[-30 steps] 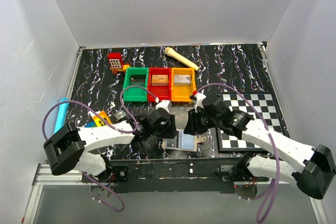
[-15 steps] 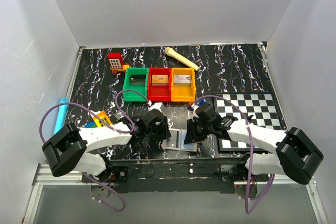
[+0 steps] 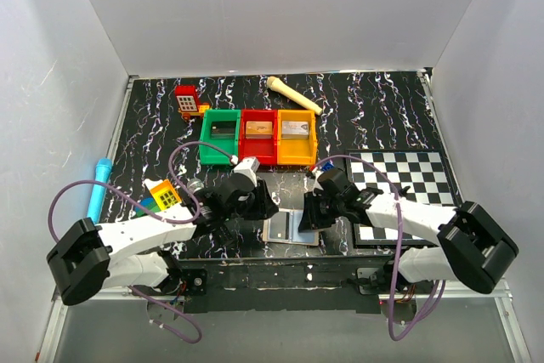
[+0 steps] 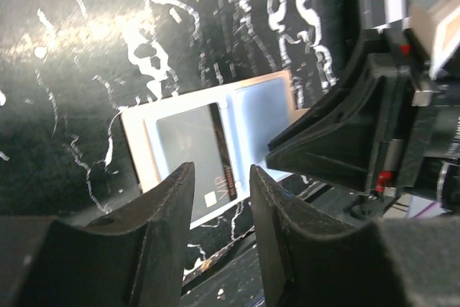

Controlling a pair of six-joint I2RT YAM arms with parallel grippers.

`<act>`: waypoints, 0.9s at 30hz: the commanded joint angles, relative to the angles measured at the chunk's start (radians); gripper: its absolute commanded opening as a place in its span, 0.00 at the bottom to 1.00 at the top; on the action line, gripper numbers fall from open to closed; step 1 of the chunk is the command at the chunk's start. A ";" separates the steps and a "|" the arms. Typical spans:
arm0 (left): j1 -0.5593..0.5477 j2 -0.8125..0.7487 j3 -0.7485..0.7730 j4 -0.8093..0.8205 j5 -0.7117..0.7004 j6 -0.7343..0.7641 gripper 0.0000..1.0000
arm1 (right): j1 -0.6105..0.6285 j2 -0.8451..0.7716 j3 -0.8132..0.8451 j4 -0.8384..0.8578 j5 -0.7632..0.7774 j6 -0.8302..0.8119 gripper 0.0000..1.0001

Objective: Take the credit cards out of the card holder
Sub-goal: Remove the credit card from the card holder.

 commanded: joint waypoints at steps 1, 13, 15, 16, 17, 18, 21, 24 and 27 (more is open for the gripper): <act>0.003 -0.058 -0.076 0.194 0.027 0.056 0.37 | -0.004 -0.084 -0.001 0.034 0.029 -0.005 0.29; 0.005 0.059 -0.104 0.273 0.067 0.004 0.18 | -0.004 -0.067 -0.027 0.262 -0.061 0.128 0.48; 0.005 0.066 -0.102 0.259 0.049 -0.013 0.13 | -0.003 -0.052 -0.038 0.287 -0.060 0.149 0.48; 0.005 0.071 -0.105 0.262 0.047 -0.014 0.12 | -0.004 -0.044 -0.048 0.305 -0.060 0.162 0.49; 0.005 0.074 -0.107 0.267 0.049 -0.017 0.11 | -0.003 -0.038 -0.054 0.316 -0.060 0.169 0.49; 0.003 0.076 -0.110 0.273 0.050 -0.019 0.09 | -0.004 -0.034 -0.059 0.328 -0.060 0.177 0.49; 0.005 0.089 -0.111 0.276 0.047 -0.029 0.05 | -0.003 -0.015 -0.068 0.345 -0.055 0.186 0.48; 0.005 0.105 -0.111 0.275 0.044 -0.040 0.01 | -0.004 0.003 -0.073 0.360 -0.053 0.193 0.48; 0.005 0.125 -0.105 0.263 0.040 -0.048 0.00 | -0.004 0.022 -0.076 0.374 -0.055 0.197 0.48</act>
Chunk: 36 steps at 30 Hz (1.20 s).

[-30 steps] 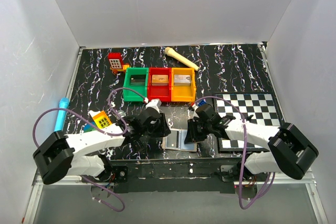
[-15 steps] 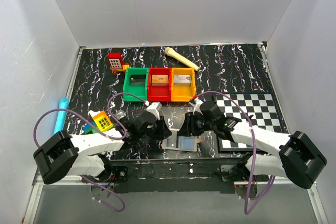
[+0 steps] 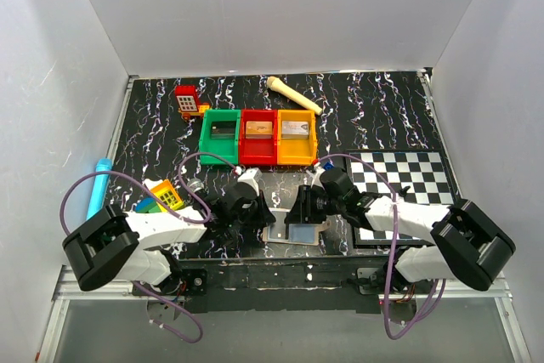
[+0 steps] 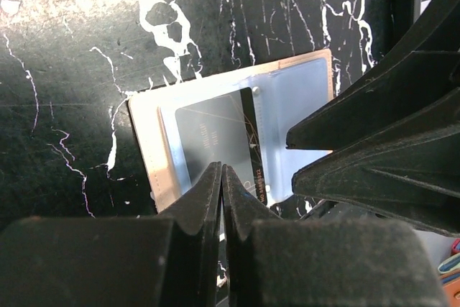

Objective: Take the credit cards out of the card holder
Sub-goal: Remove the credit card from the card holder.

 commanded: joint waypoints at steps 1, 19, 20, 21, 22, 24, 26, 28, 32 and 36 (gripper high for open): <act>0.004 0.021 0.032 -0.005 -0.022 -0.019 0.00 | -0.004 0.025 -0.009 0.079 -0.013 0.020 0.48; 0.004 0.050 0.035 -0.068 -0.065 -0.072 0.00 | -0.015 0.123 0.000 0.109 -0.037 0.037 0.45; 0.004 0.050 0.035 -0.068 -0.065 -0.074 0.00 | -0.015 0.125 -0.001 0.112 -0.039 0.039 0.45; 0.004 0.052 0.035 -0.068 -0.065 -0.074 0.00 | -0.017 0.125 -0.001 0.112 -0.040 0.037 0.45; 0.004 0.052 0.035 -0.068 -0.065 -0.075 0.00 | -0.017 0.126 -0.001 0.117 -0.042 0.039 0.45; 0.004 0.055 0.034 -0.067 -0.062 -0.075 0.00 | -0.017 0.128 -0.001 0.120 -0.045 0.037 0.44; 0.004 0.061 0.035 -0.065 -0.061 -0.075 0.00 | -0.017 0.129 0.000 0.123 -0.049 0.039 0.43; 0.004 0.067 0.035 -0.064 -0.059 -0.077 0.00 | -0.017 0.132 0.000 0.131 -0.054 0.039 0.41; 0.004 0.075 0.038 -0.064 -0.054 -0.078 0.00 | -0.017 0.142 0.002 0.142 -0.068 0.036 0.40; 0.004 0.078 0.040 -0.065 -0.054 -0.078 0.00 | -0.017 0.152 0.008 0.148 -0.077 0.037 0.40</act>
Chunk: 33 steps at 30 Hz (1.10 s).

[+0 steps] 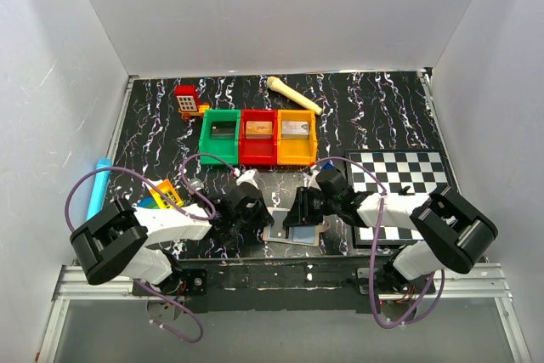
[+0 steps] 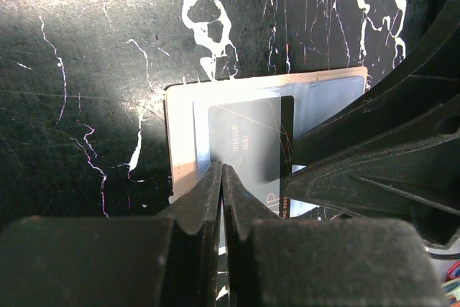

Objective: Take the credit cards out of the card holder
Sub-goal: Remove the credit card from the card holder.

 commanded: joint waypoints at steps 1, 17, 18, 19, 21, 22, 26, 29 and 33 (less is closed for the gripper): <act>0.004 0.014 0.018 -0.022 -0.012 0.001 0.00 | -0.004 0.017 0.008 0.048 -0.027 0.003 0.40; 0.004 -0.022 0.004 -0.051 -0.033 -0.021 0.00 | -0.042 0.034 -0.049 0.201 -0.079 0.052 0.31; 0.004 -0.023 0.004 -0.052 -0.033 -0.021 0.00 | -0.042 0.040 -0.049 0.211 -0.085 0.055 0.31; 0.004 -0.025 0.004 -0.054 -0.035 -0.022 0.00 | -0.044 0.043 -0.049 0.218 -0.088 0.058 0.31; 0.004 -0.028 0.004 -0.058 -0.038 -0.024 0.00 | -0.044 0.050 -0.050 0.231 -0.091 0.061 0.31; 0.004 -0.029 0.006 -0.059 -0.040 -0.024 0.00 | -0.045 0.050 -0.050 0.234 -0.091 0.061 0.31; 0.004 -0.051 0.004 -0.059 -0.049 -0.026 0.00 | -0.051 0.056 -0.052 0.240 -0.097 0.064 0.29; 0.004 -0.085 0.001 -0.094 -0.056 -0.022 0.09 | -0.054 0.063 -0.058 0.258 -0.103 0.072 0.29; 0.004 -0.127 -0.008 -0.109 -0.069 -0.018 0.19 | -0.057 0.077 -0.056 0.271 -0.108 0.076 0.29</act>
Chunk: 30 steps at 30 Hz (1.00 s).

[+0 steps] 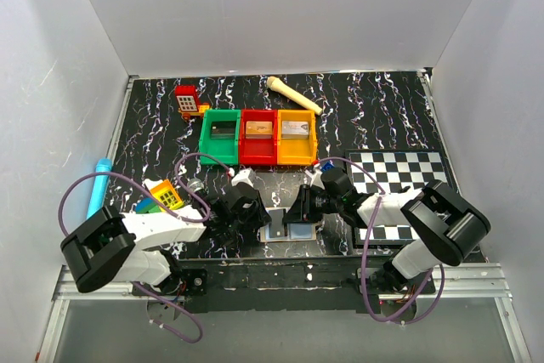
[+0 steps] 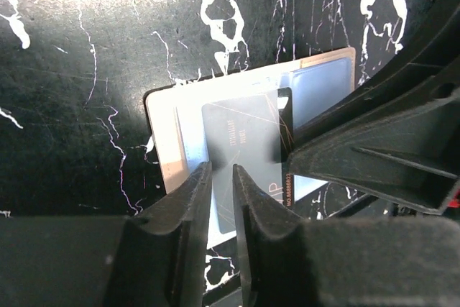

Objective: Take the credit cards out of the card holder
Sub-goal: Remove the credit card from the card holder.

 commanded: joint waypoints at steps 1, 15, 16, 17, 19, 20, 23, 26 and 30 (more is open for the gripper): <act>0.003 -0.077 -0.012 -0.033 -0.041 0.004 0.20 | -0.005 0.020 -0.007 0.067 -0.026 0.013 0.29; 0.003 -0.022 0.020 -0.047 -0.033 0.022 0.03 | -0.005 0.031 0.004 0.070 -0.038 0.010 0.30; 0.003 -0.017 0.025 -0.047 -0.033 0.024 0.02 | -0.006 0.031 0.004 0.070 -0.038 0.011 0.30; 0.003 -0.014 0.025 -0.046 -0.033 0.024 0.01 | -0.005 0.031 0.004 0.070 -0.038 0.010 0.30; 0.003 -0.010 0.025 -0.044 -0.032 0.024 0.00 | -0.005 0.030 0.004 0.070 -0.039 0.011 0.30; 0.003 -0.007 0.025 -0.041 -0.032 0.024 0.00 | -0.005 0.031 0.004 0.070 -0.039 0.011 0.30; 0.003 0.004 0.028 -0.042 -0.029 0.024 0.00 | -0.005 0.034 0.005 0.073 -0.044 0.010 0.30; 0.003 0.015 0.033 -0.039 -0.021 0.027 0.00 | -0.005 0.036 0.007 0.079 -0.050 0.011 0.31; 0.003 0.035 0.040 -0.029 -0.007 0.036 0.00 | -0.005 0.039 0.010 0.086 -0.059 0.010 0.31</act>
